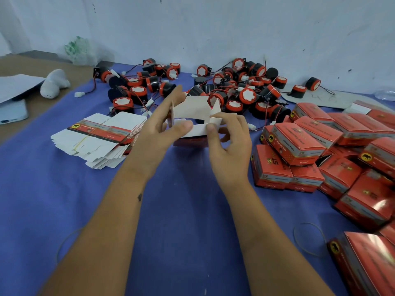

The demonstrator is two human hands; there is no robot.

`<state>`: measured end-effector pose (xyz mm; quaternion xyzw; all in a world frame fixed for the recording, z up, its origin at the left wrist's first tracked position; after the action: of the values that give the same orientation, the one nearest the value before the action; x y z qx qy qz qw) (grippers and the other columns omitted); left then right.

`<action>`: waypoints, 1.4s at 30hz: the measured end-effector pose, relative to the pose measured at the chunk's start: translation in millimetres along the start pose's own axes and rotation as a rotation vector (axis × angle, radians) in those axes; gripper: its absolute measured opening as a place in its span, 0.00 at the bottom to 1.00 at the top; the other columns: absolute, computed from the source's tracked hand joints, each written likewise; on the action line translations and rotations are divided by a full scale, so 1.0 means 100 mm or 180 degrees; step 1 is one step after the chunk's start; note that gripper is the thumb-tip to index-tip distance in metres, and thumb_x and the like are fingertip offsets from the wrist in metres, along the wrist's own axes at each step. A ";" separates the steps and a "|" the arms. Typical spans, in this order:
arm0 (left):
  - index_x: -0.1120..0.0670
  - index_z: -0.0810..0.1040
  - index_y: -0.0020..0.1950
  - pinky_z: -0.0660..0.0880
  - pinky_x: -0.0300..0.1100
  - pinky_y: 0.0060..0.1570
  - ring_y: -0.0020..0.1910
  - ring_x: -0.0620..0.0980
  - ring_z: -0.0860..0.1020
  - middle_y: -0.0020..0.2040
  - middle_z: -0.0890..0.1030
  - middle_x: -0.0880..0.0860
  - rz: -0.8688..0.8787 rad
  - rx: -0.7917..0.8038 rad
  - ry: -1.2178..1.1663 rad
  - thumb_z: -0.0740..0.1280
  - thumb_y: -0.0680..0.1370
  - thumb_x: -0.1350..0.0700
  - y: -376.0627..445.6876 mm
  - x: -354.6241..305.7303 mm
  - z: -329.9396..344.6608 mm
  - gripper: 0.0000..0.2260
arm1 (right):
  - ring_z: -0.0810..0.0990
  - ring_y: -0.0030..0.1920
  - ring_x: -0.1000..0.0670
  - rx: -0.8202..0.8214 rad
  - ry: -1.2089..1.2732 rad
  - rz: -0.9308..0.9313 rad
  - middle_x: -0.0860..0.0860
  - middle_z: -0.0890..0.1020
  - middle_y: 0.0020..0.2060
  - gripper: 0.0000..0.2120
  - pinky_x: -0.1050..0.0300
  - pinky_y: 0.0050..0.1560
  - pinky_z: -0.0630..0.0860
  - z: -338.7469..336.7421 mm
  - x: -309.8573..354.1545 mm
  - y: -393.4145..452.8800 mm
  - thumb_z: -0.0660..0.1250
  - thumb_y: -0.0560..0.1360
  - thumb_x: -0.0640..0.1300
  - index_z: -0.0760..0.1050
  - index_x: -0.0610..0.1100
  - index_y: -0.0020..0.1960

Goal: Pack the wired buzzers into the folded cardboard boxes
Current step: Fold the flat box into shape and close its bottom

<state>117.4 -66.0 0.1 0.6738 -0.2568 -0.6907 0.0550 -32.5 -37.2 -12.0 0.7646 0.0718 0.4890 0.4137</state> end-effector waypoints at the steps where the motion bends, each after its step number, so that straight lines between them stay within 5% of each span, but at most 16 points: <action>1: 0.27 0.70 0.64 0.65 0.46 0.72 0.72 0.38 0.67 0.66 0.74 0.32 0.0042 -0.0039 0.0039 0.69 0.75 0.48 0.01 -0.01 0.02 0.23 | 0.74 0.48 0.58 -0.0004 -0.0003 -0.0021 0.50 0.75 0.50 0.08 0.68 0.48 0.71 -0.01 0.01 0.00 0.66 0.77 0.41 0.78 0.41 0.55; 7: 0.34 0.76 0.65 0.77 0.35 0.53 0.62 0.44 0.79 0.63 0.80 0.42 -0.0050 -0.0032 -0.0437 0.64 0.79 0.53 -0.01 -0.02 0.04 0.17 | 0.71 0.53 0.60 -0.0001 0.0254 0.0005 0.52 0.71 0.54 0.28 0.67 0.54 0.71 0.01 0.07 -0.01 0.67 0.77 0.47 0.61 0.54 0.74; 10: 0.37 0.79 0.62 0.79 0.37 0.46 0.56 0.47 0.82 0.60 0.82 0.46 -0.0358 0.0044 -0.0680 0.64 0.79 0.52 -0.01 0.02 0.06 0.15 | 0.69 0.65 0.57 0.0159 0.0673 0.0793 0.54 0.70 0.63 0.26 0.58 0.66 0.70 0.05 0.01 0.02 0.67 0.74 0.47 0.67 0.53 0.71; 12: 0.38 0.80 0.60 0.80 0.39 0.43 0.52 0.47 0.83 0.58 0.83 0.46 -0.0516 0.0026 -0.0760 0.65 0.78 0.52 -0.01 0.04 0.07 0.13 | 0.76 0.62 0.53 0.0437 0.1386 0.1370 0.51 0.76 0.61 0.19 0.52 0.61 0.76 0.09 -0.03 0.00 0.66 0.77 0.41 0.71 0.48 0.67; 17: 0.43 0.77 0.55 0.79 0.43 0.33 0.41 0.49 0.83 0.47 0.85 0.48 -0.0575 -0.0680 -0.0977 0.67 0.79 0.58 0.00 0.14 0.10 0.10 | 0.81 0.43 0.57 0.0564 0.1936 0.1551 0.55 0.82 0.45 0.13 0.62 0.40 0.78 0.18 -0.03 -0.03 0.61 0.79 0.35 0.76 0.52 0.53; 20: 0.47 0.76 0.59 0.79 0.43 0.35 0.43 0.50 0.84 0.49 0.85 0.50 -0.0578 -0.0830 -0.1246 0.64 0.81 0.55 0.00 0.15 0.13 0.07 | 0.81 0.43 0.56 0.0640 0.1873 0.1659 0.54 0.82 0.45 0.15 0.60 0.38 0.78 0.24 -0.03 -0.06 0.58 0.77 0.36 0.76 0.54 0.52; 23: 0.47 0.80 0.61 0.80 0.45 0.45 0.56 0.53 0.82 0.59 0.83 0.52 -0.0743 -0.0724 -0.1921 0.52 0.83 0.42 -0.01 0.16 0.13 0.20 | 0.81 0.40 0.59 0.0687 0.1798 0.1768 0.59 0.83 0.42 0.18 0.61 0.35 0.78 0.25 -0.05 -0.06 0.57 0.75 0.37 0.76 0.58 0.50; 29: 0.41 0.81 0.59 0.80 0.42 0.49 0.59 0.47 0.81 0.58 0.83 0.43 -0.0634 -0.0586 -0.1456 0.60 0.83 0.54 0.00 0.21 0.15 0.12 | 0.81 0.41 0.61 0.0653 0.1683 0.1746 0.60 0.82 0.43 0.17 0.63 0.36 0.78 0.26 -0.07 -0.05 0.57 0.75 0.37 0.75 0.58 0.51; 38: 0.43 0.80 0.63 0.80 0.42 0.48 0.59 0.50 0.81 0.61 0.82 0.48 -0.0659 -0.0288 -0.1668 0.60 0.82 0.56 -0.02 0.23 0.14 0.15 | 0.78 0.41 0.53 0.0274 0.1667 0.1853 0.53 0.81 0.39 0.08 0.54 0.40 0.77 0.27 -0.08 -0.04 0.60 0.80 0.42 0.76 0.49 0.46; 42: 0.41 0.83 0.59 0.79 0.38 0.49 0.60 0.48 0.80 0.62 0.81 0.46 -0.0622 -0.0111 -0.1648 0.63 0.79 0.55 -0.03 0.20 0.20 0.14 | 0.75 0.39 0.55 -0.0145 0.1676 0.1809 0.53 0.78 0.36 0.09 0.58 0.39 0.74 0.23 -0.10 -0.03 0.62 0.80 0.41 0.75 0.47 0.42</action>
<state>97.7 -66.3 -19.6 0.4953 -0.1842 -0.8462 -0.0677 -18.1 -53.3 -25.7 0.5930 -0.0501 0.7651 0.2461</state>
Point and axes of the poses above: each hand's wrist, its own y-axis towards the middle knuckle, its own z-axis out of the palm, x = y × z, the point moved 2 cm from there along y, towards the middle knuckle
